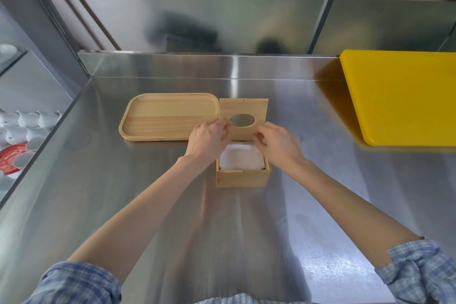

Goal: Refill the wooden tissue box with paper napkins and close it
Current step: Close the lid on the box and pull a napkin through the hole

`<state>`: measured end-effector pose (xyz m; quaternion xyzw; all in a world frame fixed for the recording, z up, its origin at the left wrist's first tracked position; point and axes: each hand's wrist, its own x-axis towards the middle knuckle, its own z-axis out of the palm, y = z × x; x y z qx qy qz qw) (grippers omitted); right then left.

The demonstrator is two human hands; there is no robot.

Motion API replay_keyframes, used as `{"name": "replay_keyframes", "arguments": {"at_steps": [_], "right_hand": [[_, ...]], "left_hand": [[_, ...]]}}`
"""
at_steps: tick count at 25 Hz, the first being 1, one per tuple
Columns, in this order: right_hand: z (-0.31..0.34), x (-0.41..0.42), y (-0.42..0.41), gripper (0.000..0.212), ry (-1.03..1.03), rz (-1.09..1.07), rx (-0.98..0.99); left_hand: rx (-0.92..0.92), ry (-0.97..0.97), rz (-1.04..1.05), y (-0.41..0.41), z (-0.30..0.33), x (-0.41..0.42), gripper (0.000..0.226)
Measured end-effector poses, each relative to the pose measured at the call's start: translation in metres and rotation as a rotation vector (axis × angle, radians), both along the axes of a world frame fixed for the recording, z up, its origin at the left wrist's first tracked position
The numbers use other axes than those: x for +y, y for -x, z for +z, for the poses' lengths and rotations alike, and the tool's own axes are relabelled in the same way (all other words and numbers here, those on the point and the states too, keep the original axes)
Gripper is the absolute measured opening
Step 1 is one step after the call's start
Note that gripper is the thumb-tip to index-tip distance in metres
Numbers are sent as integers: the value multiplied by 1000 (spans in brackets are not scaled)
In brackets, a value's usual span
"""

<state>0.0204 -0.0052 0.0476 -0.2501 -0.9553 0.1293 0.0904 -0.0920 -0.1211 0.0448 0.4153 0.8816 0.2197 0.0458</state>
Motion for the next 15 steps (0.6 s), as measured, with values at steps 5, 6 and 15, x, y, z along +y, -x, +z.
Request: {"name": "replay_keyframes", "arguments": {"at_steps": [5,6,15], "right_hand": [[15,22,10,22,-60,-57,266],[19,26,13,27,-78,-59,253],[18,35,30,36,-8,-49,109]], "left_hand": [[121,-141,100,13,22,6,31],[137,-126,104,16,24,9,36],[131,43,88,31,18,22,37]]}}
